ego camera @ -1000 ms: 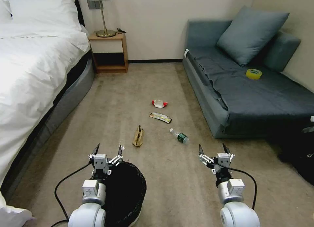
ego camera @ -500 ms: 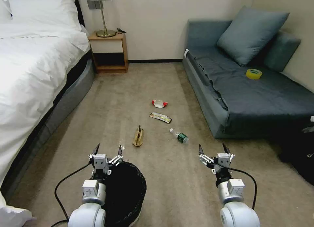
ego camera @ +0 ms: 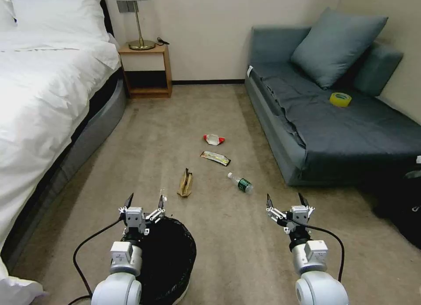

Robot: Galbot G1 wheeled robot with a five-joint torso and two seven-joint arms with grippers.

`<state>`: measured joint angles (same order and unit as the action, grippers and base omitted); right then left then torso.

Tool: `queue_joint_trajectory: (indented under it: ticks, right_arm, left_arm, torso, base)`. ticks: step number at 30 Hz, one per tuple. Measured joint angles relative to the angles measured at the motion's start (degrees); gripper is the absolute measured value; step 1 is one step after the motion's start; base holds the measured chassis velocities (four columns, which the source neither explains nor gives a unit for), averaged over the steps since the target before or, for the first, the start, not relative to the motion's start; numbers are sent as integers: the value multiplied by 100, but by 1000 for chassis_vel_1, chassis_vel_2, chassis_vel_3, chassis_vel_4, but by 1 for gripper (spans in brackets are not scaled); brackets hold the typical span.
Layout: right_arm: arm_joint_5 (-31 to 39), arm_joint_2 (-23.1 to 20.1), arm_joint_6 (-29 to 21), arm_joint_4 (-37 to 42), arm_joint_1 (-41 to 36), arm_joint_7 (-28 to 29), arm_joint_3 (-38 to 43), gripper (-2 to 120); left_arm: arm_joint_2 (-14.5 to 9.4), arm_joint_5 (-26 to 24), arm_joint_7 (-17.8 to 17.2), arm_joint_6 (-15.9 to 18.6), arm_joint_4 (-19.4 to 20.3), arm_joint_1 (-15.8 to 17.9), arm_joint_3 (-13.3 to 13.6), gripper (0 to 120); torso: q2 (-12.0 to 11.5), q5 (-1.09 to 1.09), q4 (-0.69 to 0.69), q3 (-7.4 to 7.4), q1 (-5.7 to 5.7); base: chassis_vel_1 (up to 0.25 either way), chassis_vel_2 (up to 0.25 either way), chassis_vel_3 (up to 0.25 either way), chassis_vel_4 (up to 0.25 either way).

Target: Pick up the trash bin, then pick up the garbage on the floor and place it into the trash bin.

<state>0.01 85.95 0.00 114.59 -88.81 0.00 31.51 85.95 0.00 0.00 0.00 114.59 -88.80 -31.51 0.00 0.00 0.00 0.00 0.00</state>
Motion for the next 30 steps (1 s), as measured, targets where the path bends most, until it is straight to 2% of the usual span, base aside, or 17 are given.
queue_joint_trajectory:
  ticks: [30]
  right_arm:
    - [0, 0, 0, 0, 0, 0, 0, 100]
  left_arm:
    - [0, 0, 0, 0, 0, 0, 0, 100]
  torso:
    - [0, 0, 0, 0, -1]
  base:
    - [0, 0, 0, 0]
